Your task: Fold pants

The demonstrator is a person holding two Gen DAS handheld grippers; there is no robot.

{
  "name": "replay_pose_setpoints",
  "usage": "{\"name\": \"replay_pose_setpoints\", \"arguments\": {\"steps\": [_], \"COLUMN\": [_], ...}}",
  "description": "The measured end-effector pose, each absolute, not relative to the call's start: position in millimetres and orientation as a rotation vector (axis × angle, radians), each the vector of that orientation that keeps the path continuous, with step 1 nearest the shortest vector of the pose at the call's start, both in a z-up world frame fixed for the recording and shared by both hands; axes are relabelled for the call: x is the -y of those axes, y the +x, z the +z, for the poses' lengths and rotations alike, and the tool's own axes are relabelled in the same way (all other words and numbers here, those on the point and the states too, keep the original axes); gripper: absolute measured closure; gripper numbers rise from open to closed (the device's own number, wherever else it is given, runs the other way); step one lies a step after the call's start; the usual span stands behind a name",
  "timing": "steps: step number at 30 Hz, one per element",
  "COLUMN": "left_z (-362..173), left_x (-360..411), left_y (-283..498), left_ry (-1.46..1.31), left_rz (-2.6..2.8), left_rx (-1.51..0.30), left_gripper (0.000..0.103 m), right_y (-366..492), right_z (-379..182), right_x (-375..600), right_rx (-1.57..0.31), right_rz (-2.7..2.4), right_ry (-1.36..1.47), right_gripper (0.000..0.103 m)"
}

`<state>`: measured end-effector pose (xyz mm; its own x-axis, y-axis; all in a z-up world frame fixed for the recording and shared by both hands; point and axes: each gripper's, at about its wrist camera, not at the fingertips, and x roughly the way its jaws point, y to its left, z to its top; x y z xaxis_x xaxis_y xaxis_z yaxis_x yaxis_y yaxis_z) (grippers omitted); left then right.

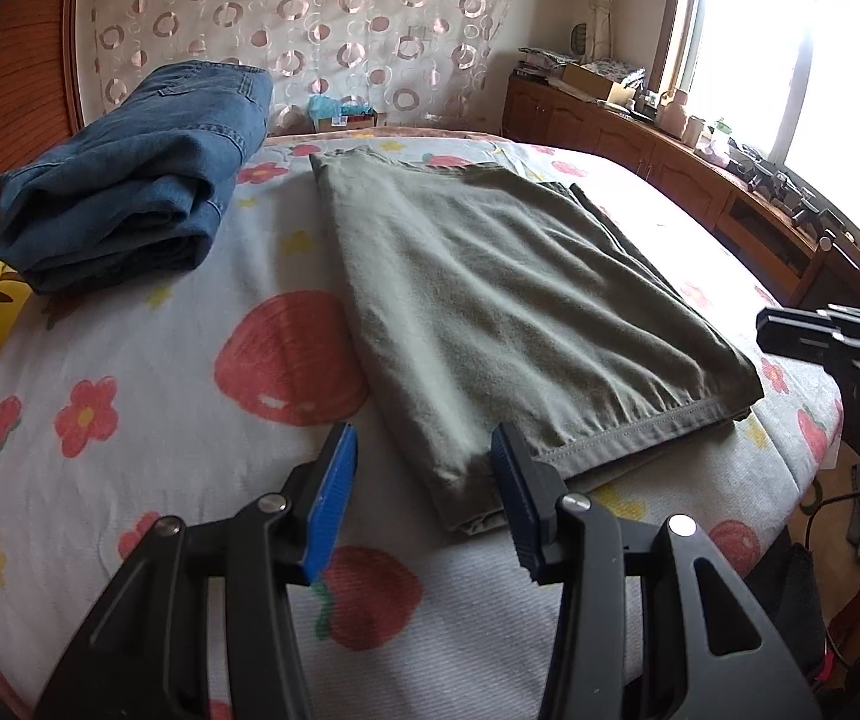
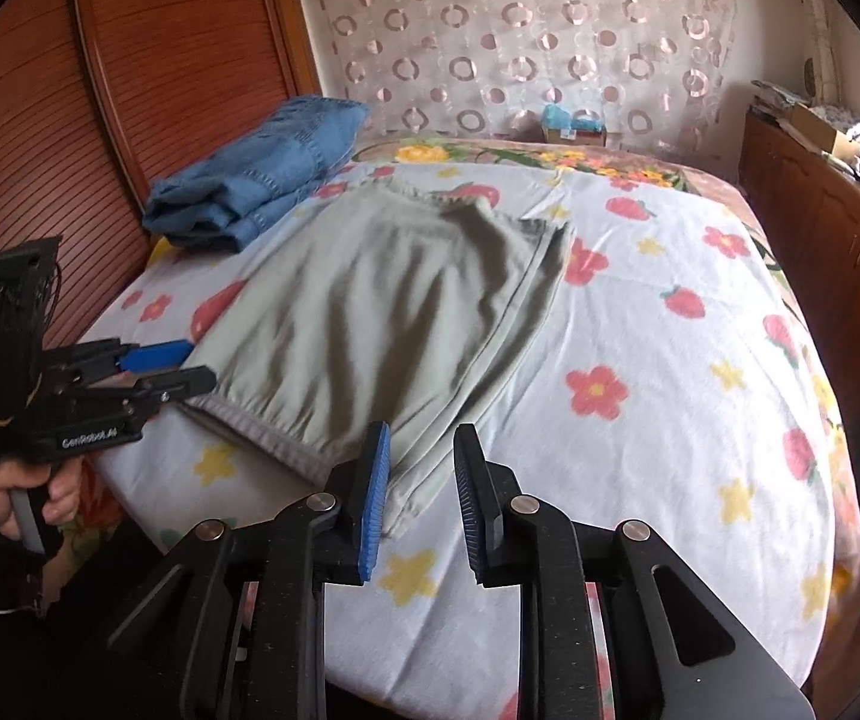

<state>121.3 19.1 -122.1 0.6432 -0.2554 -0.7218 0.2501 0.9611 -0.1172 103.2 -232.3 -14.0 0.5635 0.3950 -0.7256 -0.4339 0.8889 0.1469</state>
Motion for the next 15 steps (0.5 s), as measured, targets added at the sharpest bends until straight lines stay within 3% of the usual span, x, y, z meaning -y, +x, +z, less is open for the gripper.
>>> {"name": "replay_pose_setpoints", "arguments": {"steps": [15], "left_z": [-69], "left_x": [-22], "left_y": [160], "left_ry": [-0.009], "left_rz": [-0.316], "left_rx": [-0.712], "left_gripper": [0.058], "right_y": [189], "right_z": [3], "right_x": [231], "right_rx": [-0.839], "right_rz": [0.469], "right_ry": [-0.076], "right_gripper": [0.080]}}
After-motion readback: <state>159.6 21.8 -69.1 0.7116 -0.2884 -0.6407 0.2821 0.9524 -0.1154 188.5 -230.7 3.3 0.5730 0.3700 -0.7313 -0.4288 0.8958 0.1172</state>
